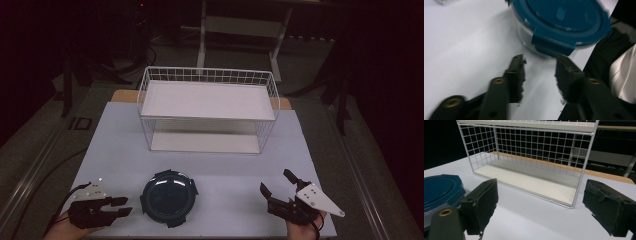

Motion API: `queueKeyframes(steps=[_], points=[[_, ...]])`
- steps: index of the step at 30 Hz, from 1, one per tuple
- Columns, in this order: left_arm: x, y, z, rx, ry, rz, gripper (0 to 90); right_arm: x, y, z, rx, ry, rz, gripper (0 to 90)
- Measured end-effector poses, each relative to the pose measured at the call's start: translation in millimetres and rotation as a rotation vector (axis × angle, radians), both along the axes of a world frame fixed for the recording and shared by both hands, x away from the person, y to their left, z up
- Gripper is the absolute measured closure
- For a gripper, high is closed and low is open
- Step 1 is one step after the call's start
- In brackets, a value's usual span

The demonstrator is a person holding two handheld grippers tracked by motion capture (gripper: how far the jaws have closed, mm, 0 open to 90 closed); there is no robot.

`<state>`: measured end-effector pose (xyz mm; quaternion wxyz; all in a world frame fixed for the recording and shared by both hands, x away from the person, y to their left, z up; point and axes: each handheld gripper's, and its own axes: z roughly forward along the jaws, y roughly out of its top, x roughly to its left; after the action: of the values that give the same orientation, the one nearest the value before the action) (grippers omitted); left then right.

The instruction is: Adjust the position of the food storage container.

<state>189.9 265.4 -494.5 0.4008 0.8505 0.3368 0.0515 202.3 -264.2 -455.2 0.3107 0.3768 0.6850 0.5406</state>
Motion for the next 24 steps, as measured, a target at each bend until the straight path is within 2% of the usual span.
queueKeyframes(steps=[1,4,6,8,10,13,14,17,19,22,24], points=[[1.6,-3.2,-2.6,0.014,0.017,-0.006,69.5,0.1,0.1,-0.1,0.0,0.0,0.002,12.7],[1.6,-11.8,-3.4,0.05,-0.004,-0.024,80.5,0.5,0.2,-0.8,-0.002,0.005,0.006,12.8],[2.5,-16.7,-2.9,0.054,-0.013,-0.022,88.1,0.8,-0.1,-1.0,-0.003,0.008,0.006,12.7],[3.1,-18.9,-2.6,0.065,-0.023,-0.019,89.2,1.2,-0.2,-1.1,0.0,0.011,0.008,12.8],[5.9,-23.7,-3.4,0.076,-0.015,-0.016,89.3,1.0,-0.2,-1.2,0.0,0.013,0.01,12.8],[6.7,-26.6,-5.3,0.069,-0.01,-0.023,89.4,0.9,-0.3,-1.2,-0.001,0.013,0.011,12.8],[7.5,-27.7,-6.8,0.081,-0.011,-0.021,89.4,1.2,-0.6,-1.3,0.002,0.013,0.013,12.8],[8.6,-26.2,-8.2,0.058,0.002,-0.011,89.4,1.8,-0.7,-2.0,0.006,0.019,0.016,12.8],[9.1,-28.8,-7.2,0.071,-0.004,-0.007,89.4,2.2,0.0,-2.2,0.004,0.02,0.018,12.8],[11.0,-33.1,-6.5,0.067,0.002,-0.02,89.4,2.1,0.7,-2.1,0.004,0.021,0.019,12.8],[15.2,-44.4,-4.6,0.085,0.0,-0.043,89.4,2.1,1.0,-2.0,0.003,0.019,0.022,12.8]])
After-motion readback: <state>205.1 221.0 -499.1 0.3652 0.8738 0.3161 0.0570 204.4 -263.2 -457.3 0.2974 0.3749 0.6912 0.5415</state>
